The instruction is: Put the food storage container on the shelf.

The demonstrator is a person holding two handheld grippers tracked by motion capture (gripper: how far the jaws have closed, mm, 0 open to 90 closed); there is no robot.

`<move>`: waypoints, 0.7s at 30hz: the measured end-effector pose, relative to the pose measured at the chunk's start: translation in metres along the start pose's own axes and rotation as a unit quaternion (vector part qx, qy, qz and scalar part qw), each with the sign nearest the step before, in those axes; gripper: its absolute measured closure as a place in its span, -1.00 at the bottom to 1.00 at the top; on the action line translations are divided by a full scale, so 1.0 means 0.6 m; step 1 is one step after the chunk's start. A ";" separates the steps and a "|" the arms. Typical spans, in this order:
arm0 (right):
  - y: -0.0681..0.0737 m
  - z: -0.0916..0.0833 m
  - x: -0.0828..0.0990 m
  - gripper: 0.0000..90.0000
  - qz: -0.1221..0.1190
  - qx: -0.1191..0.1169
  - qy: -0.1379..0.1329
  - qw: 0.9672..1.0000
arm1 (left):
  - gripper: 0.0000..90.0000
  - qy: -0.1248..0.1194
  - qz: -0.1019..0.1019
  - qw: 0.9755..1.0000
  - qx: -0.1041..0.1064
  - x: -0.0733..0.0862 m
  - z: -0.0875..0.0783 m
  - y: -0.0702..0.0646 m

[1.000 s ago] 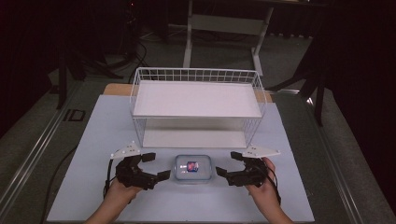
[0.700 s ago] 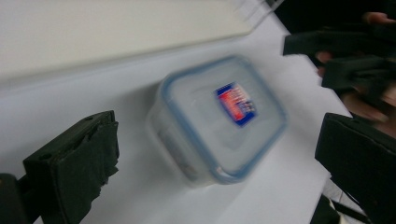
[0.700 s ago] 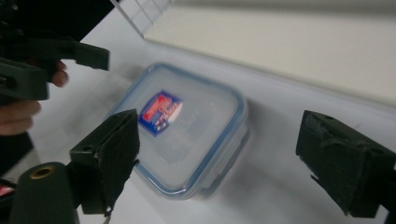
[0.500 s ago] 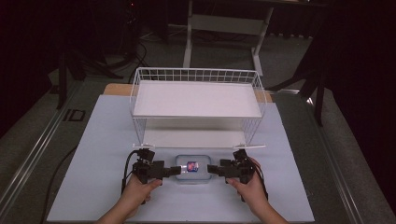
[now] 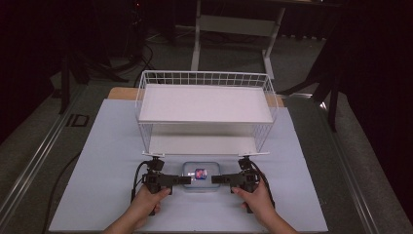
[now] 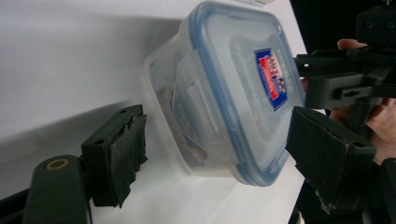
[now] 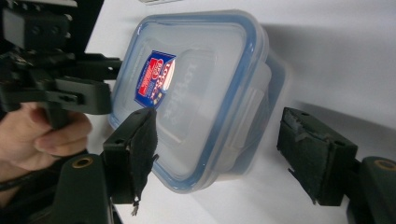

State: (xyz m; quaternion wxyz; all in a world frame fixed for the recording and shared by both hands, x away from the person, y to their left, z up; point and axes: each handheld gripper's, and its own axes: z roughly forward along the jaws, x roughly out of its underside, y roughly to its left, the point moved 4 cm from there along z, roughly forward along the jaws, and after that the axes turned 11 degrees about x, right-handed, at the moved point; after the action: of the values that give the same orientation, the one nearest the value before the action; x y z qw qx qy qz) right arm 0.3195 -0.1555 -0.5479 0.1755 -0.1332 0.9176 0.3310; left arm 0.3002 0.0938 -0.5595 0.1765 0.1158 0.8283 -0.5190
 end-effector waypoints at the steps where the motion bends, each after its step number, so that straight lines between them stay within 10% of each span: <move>1: -0.001 0.001 0.000 -0.29 0.005 -0.003 0.002 1.000 | -0.46 0.001 -0.002 1.000 -0.001 0.000 0.001 0.002; 9: 0.000 0.004 0.001 -0.11 0.030 -0.011 0.008 0.999 | -0.15 -0.006 0.002 1.000 0.026 0.001 0.003 0.000; 14: 0.002 0.001 0.003 -0.05 0.034 -0.006 0.003 0.999 | -0.11 -0.001 0.026 1.000 -0.001 0.006 0.003 -0.014; 21: 0.011 -0.008 0.008 0.02 0.016 0.004 0.002 1.000 | 0.04 -0.009 0.006 1.000 -0.014 0.007 -0.003 -0.027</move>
State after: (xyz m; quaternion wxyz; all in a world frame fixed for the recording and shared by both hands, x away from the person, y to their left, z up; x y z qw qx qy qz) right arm 0.3117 -0.1542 -0.5424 0.1686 -0.1190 0.9213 0.3296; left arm 0.2903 0.0884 -0.5473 0.1884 0.1137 0.8330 -0.5077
